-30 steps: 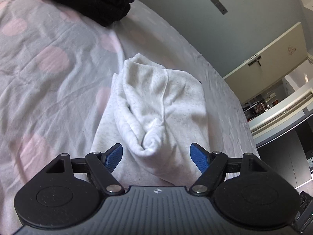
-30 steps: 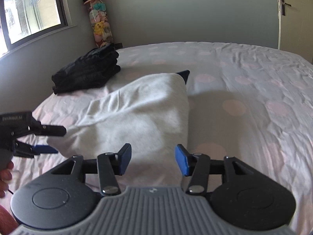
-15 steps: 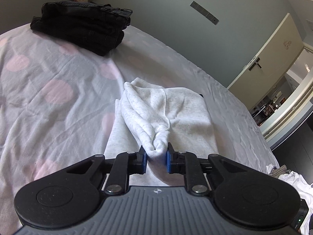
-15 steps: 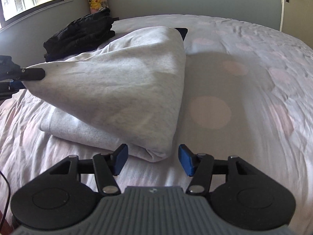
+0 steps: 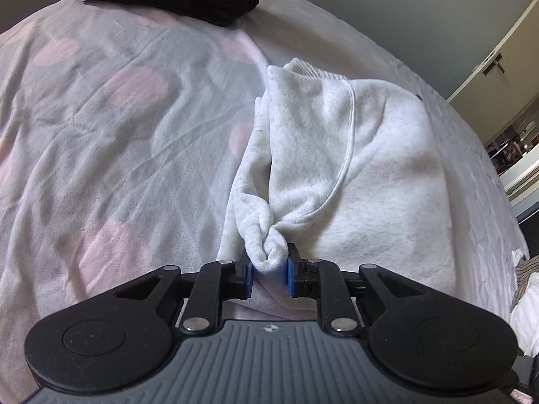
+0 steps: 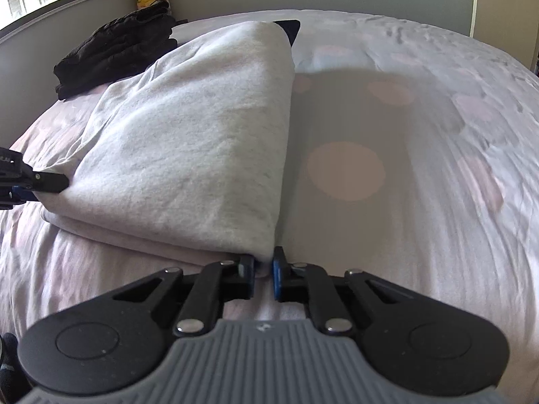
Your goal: Fold clothes
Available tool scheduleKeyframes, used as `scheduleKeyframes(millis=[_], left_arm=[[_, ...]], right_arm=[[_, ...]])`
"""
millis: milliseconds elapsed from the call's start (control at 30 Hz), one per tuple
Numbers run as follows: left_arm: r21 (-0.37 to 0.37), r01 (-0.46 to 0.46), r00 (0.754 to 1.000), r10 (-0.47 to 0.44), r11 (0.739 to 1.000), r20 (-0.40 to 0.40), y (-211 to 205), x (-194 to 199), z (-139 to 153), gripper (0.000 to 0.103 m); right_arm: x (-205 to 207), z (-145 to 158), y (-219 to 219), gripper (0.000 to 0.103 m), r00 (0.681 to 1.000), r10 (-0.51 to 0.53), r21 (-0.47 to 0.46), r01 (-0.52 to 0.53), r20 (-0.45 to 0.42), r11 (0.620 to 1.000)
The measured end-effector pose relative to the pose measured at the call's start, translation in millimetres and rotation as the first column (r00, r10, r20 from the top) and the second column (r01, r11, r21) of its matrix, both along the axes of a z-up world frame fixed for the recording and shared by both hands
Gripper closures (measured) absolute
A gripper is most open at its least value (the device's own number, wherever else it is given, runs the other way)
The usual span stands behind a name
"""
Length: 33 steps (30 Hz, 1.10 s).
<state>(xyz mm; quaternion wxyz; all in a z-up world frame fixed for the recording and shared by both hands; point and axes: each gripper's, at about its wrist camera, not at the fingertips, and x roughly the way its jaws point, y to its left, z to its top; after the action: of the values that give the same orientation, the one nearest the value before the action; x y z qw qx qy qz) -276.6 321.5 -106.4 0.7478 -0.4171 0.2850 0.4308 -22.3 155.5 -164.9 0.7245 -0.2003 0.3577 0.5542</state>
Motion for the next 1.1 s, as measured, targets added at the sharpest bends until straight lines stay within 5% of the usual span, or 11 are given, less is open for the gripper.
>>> scheduleKeyframes(millis=[467,600,733,1000,1100], left_arm=[[-0.022,-0.056,0.998,0.057,0.998,0.035,-12,-14,10,0.07],[0.031,-0.075,0.997,0.075,0.997,0.012,-21,-17,23,0.064],[0.155,-0.138,0.989,0.128,0.978,0.073,-30,-31,47,0.064],[0.22,-0.208,0.966,0.166,0.953,0.197,-17,-38,55,0.064],[0.212,-0.224,0.959,0.177,0.951,0.222,-16,-35,62,0.064]], right_arm=[[9,-2,-2,0.093,0.999,-0.005,-0.021,0.004,-0.049,1.0],[10,1,-8,0.095,0.997,-0.025,-0.042,0.022,-0.069,0.999],[18,7,-20,0.102,0.991,-0.092,-0.059,0.086,-0.094,0.995],[15,35,-41,0.097,0.99,-0.131,0.082,0.135,-0.052,0.987],[12,51,-44,0.086,0.993,-0.118,0.139,0.119,-0.016,0.983]])
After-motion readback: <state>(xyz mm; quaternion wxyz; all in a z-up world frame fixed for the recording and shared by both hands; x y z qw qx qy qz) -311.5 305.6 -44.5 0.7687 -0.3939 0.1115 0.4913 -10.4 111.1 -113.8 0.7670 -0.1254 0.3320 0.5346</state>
